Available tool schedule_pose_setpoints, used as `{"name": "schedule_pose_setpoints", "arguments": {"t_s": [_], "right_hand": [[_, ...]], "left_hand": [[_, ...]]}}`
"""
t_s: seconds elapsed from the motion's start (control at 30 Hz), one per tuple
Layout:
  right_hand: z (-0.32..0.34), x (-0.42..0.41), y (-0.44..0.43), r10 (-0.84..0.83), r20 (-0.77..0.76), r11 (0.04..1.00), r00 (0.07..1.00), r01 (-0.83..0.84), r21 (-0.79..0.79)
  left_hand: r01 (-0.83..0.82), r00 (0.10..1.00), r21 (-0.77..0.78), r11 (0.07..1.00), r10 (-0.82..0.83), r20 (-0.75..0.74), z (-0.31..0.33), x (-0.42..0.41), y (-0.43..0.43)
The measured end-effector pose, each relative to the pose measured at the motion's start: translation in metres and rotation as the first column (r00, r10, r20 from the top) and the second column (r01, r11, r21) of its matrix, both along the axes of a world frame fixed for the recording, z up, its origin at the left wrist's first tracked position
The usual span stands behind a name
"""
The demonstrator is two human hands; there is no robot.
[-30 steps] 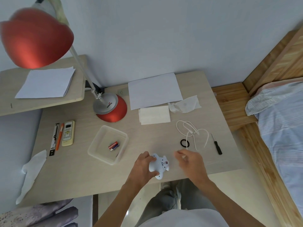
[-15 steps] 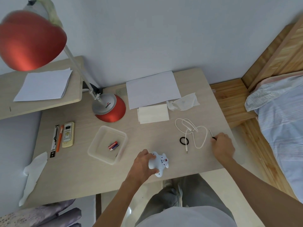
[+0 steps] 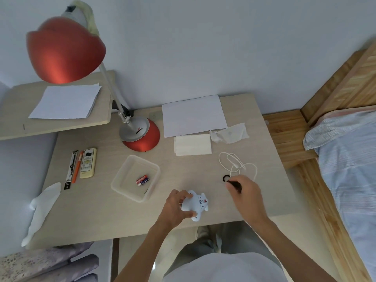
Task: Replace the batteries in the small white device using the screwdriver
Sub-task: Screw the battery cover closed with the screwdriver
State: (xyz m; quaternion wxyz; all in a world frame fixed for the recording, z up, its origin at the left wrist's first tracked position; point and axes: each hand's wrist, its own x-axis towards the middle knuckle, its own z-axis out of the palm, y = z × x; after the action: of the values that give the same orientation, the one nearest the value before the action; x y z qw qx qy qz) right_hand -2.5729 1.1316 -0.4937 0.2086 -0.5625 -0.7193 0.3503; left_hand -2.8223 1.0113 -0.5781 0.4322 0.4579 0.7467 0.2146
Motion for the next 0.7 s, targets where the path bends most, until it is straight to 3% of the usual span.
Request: {"name": "schedule_pose_setpoints", "arguments": {"t_s": [0.1,0.2,0.37,0.7], "right_hand": [[-0.002,-0.02,-0.019,0.24,0.048,0.966,0.97,-0.234,-0.112],[-0.009,-0.03,-0.026,0.363,0.125,0.929,0.923,-0.349,-0.121],[-0.017,-0.036,-0.021,0.401,0.242,0.915,0.883,-0.395,-0.077],[-0.016,-0.035,-0.017,0.45,0.296,0.891,0.843,-0.445,-0.089]], "left_hand": [[-0.029,0.999,0.014,0.999,0.029,0.017,-0.004,0.002,-0.002],[-0.076,0.996,0.032,0.997,0.074,0.049,-0.009,0.004,-0.004],[-0.093,0.993,0.029,0.995,0.091,0.07,-0.011,0.008,-0.004],[-0.108,0.993,0.01,0.994,0.107,0.058,-0.014,0.01,-0.004]]}}
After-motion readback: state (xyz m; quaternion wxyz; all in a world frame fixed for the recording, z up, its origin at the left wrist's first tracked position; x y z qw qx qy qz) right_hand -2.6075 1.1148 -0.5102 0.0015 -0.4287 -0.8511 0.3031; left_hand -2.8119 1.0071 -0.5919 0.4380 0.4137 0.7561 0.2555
